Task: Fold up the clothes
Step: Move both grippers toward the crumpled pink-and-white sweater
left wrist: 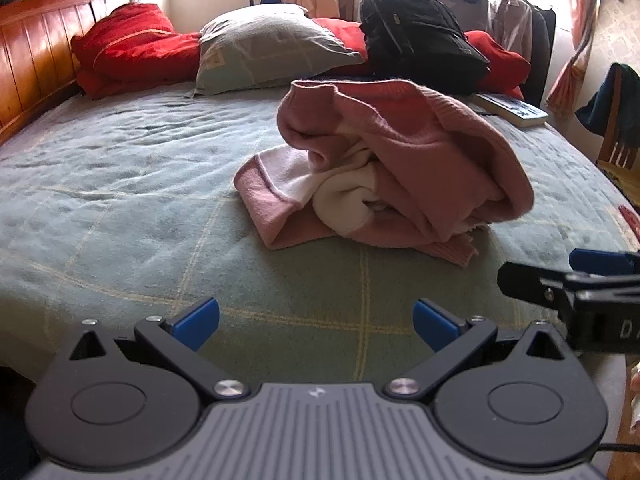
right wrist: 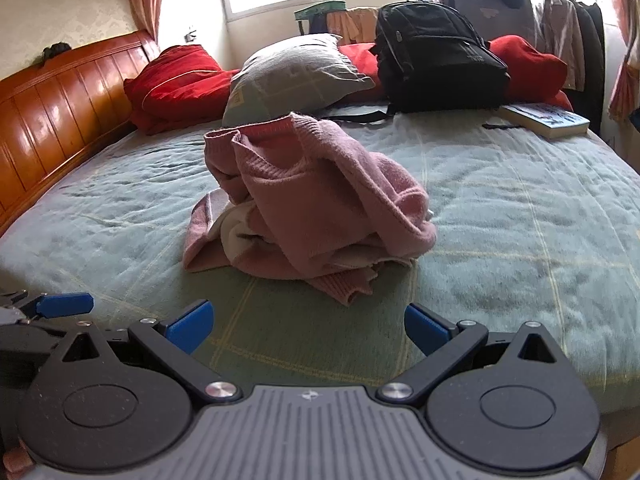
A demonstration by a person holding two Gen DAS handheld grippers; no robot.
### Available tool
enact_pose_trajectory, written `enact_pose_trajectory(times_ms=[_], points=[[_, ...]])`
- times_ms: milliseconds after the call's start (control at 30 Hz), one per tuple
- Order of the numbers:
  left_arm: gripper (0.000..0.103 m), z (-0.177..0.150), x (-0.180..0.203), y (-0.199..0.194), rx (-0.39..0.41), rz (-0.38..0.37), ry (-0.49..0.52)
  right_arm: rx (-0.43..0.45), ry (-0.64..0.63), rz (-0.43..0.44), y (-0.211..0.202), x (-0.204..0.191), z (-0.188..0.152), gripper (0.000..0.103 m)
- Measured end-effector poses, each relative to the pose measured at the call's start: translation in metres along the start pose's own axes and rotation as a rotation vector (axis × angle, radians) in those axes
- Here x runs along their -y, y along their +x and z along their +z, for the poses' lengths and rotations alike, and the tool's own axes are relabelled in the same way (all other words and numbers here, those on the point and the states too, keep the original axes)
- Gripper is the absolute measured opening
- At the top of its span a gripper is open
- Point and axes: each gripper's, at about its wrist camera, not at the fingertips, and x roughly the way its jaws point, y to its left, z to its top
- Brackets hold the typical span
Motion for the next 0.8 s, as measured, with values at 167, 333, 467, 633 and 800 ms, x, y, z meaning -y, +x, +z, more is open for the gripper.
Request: enact_pose_trajectory(times_ms=[167, 333, 467, 633, 800], points=[[0.102, 0.01, -0.005, 0.013, -0.012, -0.017, -0.015, -0.005, -0.01, -0.02, 0.011, 0.005, 0.013, 0.103], [0.102, 0.024, -0.007, 0.027, -0.022, -0.018, -0.007, -0.012, -0.008, -0.056, 0.024, 0.014, 0.028, 0.103], [0.102, 0.036, -0.008, 0.036, -0.018, -0.03, -0.008, -0.015, -0.005, -0.087, 0.033, 0.022, 0.042, 0.103], [0.102, 0.05, -0.009, 0.048, -0.022, -0.027, -0.008, -0.011, 0.015, -0.12, 0.044, 0.034, 0.059, 0.103], [0.102, 0.061, -0.011, 0.063, -0.053, -0.034, -0.02, -0.015, 0.022, -0.147, 0.059, 0.042, 0.069, 0.103]])
